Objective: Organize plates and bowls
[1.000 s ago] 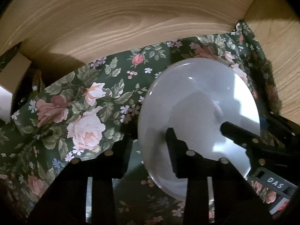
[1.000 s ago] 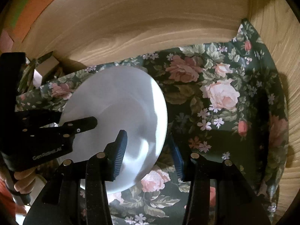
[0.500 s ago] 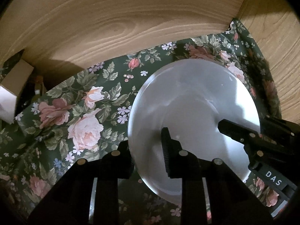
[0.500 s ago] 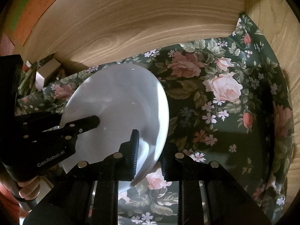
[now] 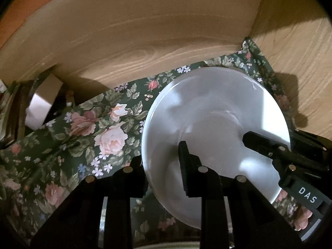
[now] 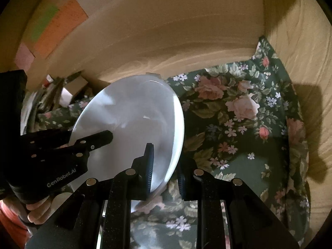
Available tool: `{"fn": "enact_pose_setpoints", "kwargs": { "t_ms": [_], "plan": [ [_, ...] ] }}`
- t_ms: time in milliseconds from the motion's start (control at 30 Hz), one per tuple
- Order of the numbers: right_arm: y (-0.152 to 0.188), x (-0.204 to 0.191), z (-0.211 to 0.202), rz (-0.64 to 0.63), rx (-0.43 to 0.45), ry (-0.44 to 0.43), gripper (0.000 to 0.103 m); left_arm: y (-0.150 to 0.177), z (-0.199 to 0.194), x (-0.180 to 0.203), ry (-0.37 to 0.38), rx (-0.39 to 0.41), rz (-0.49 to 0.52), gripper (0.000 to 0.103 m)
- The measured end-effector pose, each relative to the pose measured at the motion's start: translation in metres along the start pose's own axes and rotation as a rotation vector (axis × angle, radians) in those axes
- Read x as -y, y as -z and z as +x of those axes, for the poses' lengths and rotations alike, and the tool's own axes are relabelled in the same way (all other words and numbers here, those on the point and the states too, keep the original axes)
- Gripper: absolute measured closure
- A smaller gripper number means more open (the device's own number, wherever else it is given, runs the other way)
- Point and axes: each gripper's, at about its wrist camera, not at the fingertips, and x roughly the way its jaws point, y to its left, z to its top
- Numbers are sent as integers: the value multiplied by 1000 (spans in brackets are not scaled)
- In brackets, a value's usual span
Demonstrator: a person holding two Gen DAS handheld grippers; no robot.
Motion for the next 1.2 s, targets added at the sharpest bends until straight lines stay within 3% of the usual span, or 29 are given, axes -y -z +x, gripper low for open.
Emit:
{"fn": "enact_pose_setpoints", "kwargs": {
  "t_ms": [667,1200],
  "plan": [
    [22,-62,-57,-88,100,-17,84,45,-84,-17,0,119,-51,78],
    [40,-119,-64,-155,118,-65,84,91,-130,-57,-22,171,-125,78]
  ]
}}
